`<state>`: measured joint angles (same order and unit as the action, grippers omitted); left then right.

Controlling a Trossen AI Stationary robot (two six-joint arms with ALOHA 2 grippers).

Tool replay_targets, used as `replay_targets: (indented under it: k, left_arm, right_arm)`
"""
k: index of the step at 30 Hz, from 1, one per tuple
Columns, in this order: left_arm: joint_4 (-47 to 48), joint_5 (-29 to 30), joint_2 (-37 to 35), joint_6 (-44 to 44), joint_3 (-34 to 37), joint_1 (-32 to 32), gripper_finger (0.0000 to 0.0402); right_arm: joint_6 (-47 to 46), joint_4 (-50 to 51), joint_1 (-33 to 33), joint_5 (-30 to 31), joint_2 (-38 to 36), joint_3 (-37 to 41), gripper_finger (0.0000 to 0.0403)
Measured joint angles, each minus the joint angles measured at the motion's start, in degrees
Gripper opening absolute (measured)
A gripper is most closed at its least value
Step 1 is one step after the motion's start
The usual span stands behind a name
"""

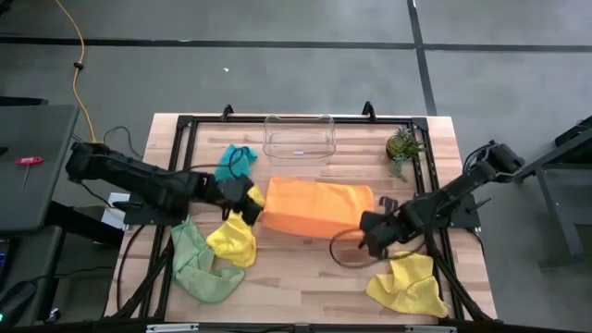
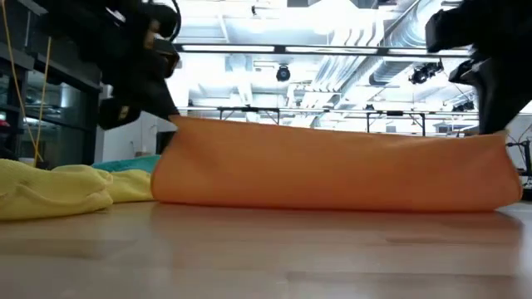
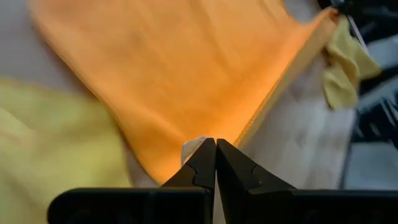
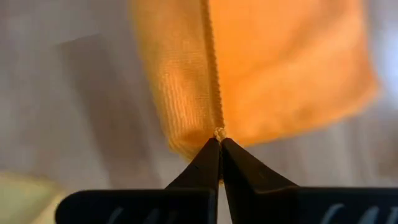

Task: Fold microfiber towels
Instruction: Fold the orange microfiber towel

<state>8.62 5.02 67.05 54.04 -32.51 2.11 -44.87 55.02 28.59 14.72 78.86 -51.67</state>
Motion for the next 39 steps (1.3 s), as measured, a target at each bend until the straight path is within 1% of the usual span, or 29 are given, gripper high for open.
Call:
replay_targets:
  k: [3, 6, 11, 14, 17, 21, 25, 30, 35, 39]
  left_arm:
    - [-0.32, -0.29, 0.89, -3.08, -0.04, 4.48, 0.0]
    - [-0.66, -0.92, 1.59, -6.3, -0.05, 8.05, 0.0]
    - [-2.92, -2.17, 4.9, -8.96, -0.05, 11.54, 0.0]
    - [-4.6, -2.84, 7.42, -9.27, -0.04, 12.2, 0.0]
    - [-6.42, -2.78, 9.68, -9.19, -0.04, 12.19, 0.0]
    - [-7.98, -1.04, 10.71, -8.0, -0.04, 12.22, 0.0]
    - [-8.34, 1.24, 10.34, -8.2, -0.04, 12.24, 0.0]
    - [-8.38, 3.47, 9.97, -8.63, -0.04, 12.26, 0.0]
    - [-8.0, 5.79, 10.0, -9.22, -0.04, 12.26, 0.0]
    - [-8.13, 7.64, 10.12, -9.24, -0.04, 12.26, 0.0]
  right_arm:
    - [-2.98, 3.17, -3.71, 1.74, -0.06, 0.0, 0.0]
    - [-4.89, 4.26, -7.5, 3.13, -0.06, 0.01, 0.0]
    - [-7.82, 6.25, -13.97, 4.32, -0.06, 0.01, 0.0]
    - [-9.09, 7.7, -17.31, 5.82, -0.06, 0.01, 0.0]
    - [-9.24, 8.15, -20.65, 5.7, -0.06, 0.01, 0.0]
    - [-9.23, 7.97, -24.23, 5.65, 0.2, 0.01, 0.0]
    - [-7.92, 7.87, -27.24, 3.81, 2.64, 0.03, 0.0]
    - [-6.8, 5.37, -29.92, 4.44, 6.82, 0.08, 0.0]
    - [-7.87, 3.96, -31.5, 3.22, 9.42, 0.06, 0.0]
    - [-10.46, 3.43, -31.63, 2.81, 11.08, 0.06, 0.0]
